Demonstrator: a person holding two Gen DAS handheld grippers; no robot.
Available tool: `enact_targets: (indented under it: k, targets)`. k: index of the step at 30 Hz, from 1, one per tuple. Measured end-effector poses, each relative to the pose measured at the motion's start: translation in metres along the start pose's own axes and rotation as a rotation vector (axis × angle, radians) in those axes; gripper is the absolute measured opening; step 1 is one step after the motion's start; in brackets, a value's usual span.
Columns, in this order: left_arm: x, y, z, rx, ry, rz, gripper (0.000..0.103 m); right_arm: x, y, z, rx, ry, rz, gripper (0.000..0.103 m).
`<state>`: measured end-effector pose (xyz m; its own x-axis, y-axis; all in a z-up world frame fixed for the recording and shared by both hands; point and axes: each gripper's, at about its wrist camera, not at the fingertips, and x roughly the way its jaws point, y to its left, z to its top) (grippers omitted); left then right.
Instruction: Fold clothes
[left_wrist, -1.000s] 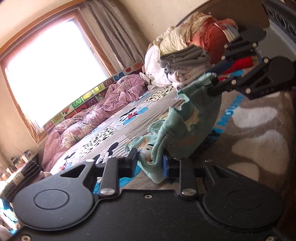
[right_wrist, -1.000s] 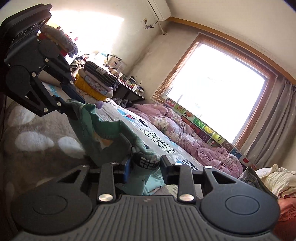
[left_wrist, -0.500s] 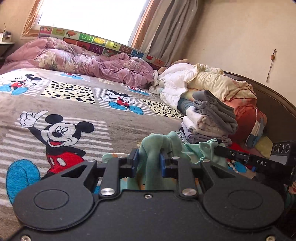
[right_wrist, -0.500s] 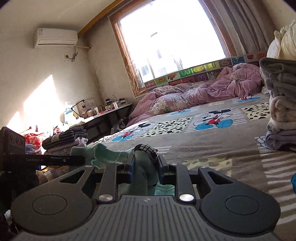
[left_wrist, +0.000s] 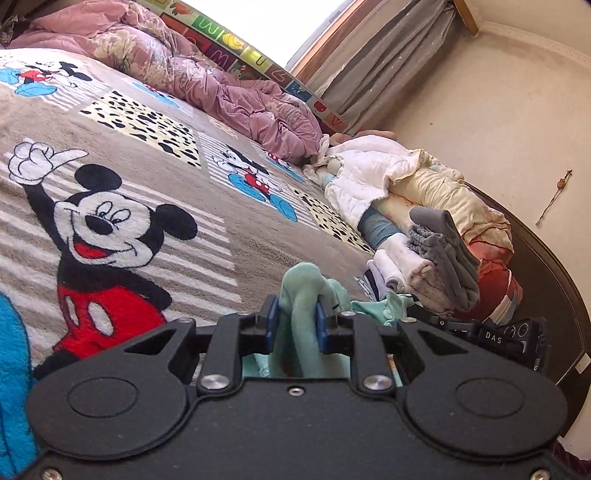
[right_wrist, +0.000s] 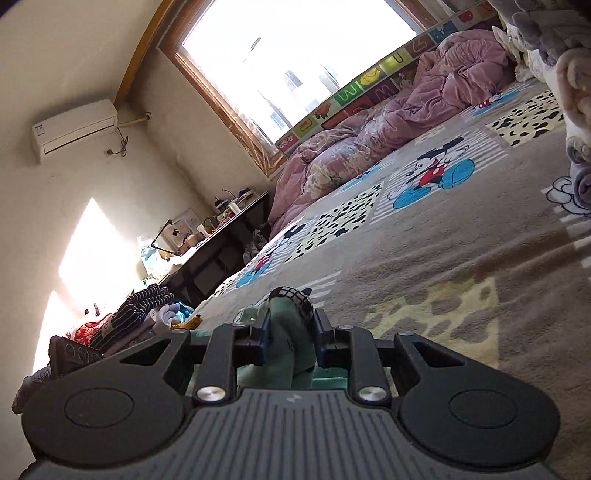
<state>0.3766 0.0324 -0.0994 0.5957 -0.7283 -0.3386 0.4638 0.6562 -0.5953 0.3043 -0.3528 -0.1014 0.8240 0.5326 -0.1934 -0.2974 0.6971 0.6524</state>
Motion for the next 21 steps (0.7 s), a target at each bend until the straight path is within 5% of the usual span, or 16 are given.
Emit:
enact_targets:
  k: [8,11,12,18,21]
  targets:
    - [0.024,0.019,-0.012,-0.027,0.070,0.070,0.018,0.029,-0.029,-0.016,0.099,0.101,-0.087,0.025]
    - [0.025,0.019,-0.014,-0.026,0.067,0.101,0.025,0.029,-0.035,-0.019,0.131,0.098,-0.100,0.028]
    - [0.024,0.019,-0.014,-0.025,0.064,0.110,0.035,0.028,-0.035,-0.019,0.128,0.088,-0.106,0.030]
    - [-0.017,-0.010,-0.009,0.110,-0.096,0.186,0.049,0.003,-0.019,-0.014,0.063,-0.006,-0.151,0.048]
    - [-0.041,-0.038,-0.015,0.224,-0.169,0.191,0.053,-0.022,0.013,-0.016,-0.131,-0.051,-0.206,0.048]
